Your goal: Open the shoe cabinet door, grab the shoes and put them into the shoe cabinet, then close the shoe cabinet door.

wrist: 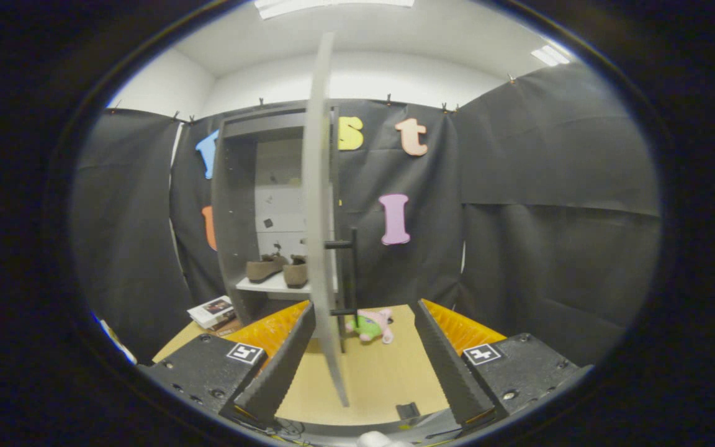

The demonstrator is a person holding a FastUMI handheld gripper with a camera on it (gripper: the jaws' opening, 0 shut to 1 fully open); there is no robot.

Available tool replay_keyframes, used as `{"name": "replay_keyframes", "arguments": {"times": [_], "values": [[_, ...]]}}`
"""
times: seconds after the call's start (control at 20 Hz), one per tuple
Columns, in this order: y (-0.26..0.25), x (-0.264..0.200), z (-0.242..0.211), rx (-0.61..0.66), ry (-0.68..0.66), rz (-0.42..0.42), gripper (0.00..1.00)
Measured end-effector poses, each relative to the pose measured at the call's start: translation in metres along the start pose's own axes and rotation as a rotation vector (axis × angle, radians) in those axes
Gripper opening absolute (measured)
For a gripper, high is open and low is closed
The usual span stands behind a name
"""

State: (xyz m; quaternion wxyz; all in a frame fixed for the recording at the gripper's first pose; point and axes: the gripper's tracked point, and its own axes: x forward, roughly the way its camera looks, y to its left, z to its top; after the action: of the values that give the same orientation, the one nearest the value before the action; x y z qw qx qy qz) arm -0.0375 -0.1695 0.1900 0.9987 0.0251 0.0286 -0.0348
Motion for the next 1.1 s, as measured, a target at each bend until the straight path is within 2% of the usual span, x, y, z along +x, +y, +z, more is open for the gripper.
{"name": "replay_keyframes", "arguments": {"times": [0.2, 0.4, 0.6, 0.8, 0.95, 1.1], "values": [[-0.047, 0.033, 0.005, 0.032, 0.022, 0.042, 1.0], [-0.059, 0.074, 0.015, 0.025, 0.021, 0.139, 1.0], [-0.043, 0.104, 0.023, 0.003, 0.025, 0.268, 1.0], [-0.011, 0.109, 0.028, -0.028, 0.017, 0.375, 1.0], [-0.006, 0.109, 0.03, -0.1, 0.0, 0.376, 0.99], [0.01, 0.11, 0.025, -0.053, 0.029, 0.42, 0.97]]}}
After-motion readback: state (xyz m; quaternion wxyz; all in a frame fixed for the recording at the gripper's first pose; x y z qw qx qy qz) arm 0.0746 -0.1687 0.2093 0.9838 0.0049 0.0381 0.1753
